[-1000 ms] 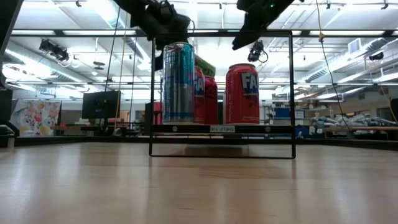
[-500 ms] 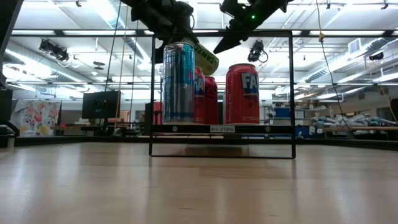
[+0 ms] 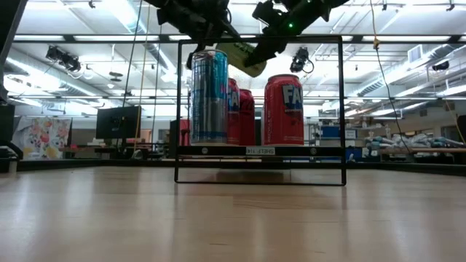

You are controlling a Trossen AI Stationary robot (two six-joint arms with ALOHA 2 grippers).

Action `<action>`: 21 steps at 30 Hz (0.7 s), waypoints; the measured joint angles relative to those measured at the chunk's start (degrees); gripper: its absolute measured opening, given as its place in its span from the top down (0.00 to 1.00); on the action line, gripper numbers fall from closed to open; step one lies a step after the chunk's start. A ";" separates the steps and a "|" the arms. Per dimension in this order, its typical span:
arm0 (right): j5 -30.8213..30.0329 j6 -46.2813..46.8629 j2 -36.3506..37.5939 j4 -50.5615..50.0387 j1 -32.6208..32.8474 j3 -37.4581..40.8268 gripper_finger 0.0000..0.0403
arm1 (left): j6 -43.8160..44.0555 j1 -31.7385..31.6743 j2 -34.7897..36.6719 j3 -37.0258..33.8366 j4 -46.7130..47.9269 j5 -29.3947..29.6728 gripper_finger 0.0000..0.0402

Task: Place canned beverage on shelf
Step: Put the green soda can on the shelf

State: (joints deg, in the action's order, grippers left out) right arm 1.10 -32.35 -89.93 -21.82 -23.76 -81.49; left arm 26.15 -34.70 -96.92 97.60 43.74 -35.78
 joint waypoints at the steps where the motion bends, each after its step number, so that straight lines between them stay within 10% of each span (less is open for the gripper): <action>1: -0.07 -0.16 -0.06 -0.19 -0.03 0.00 0.01 | 0.02 0.26 0.01 0.00 -0.39 -0.01 0.21; 21: -1.57 -0.95 -0.61 -0.91 0.34 0.02 0.22 | -3.45 0.79 0.01 0.00 -1.67 0.32 0.20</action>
State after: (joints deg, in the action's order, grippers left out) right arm -0.46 -33.30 -90.54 -22.73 -23.42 -81.47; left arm 22.70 -33.91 -96.90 97.60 42.07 -35.47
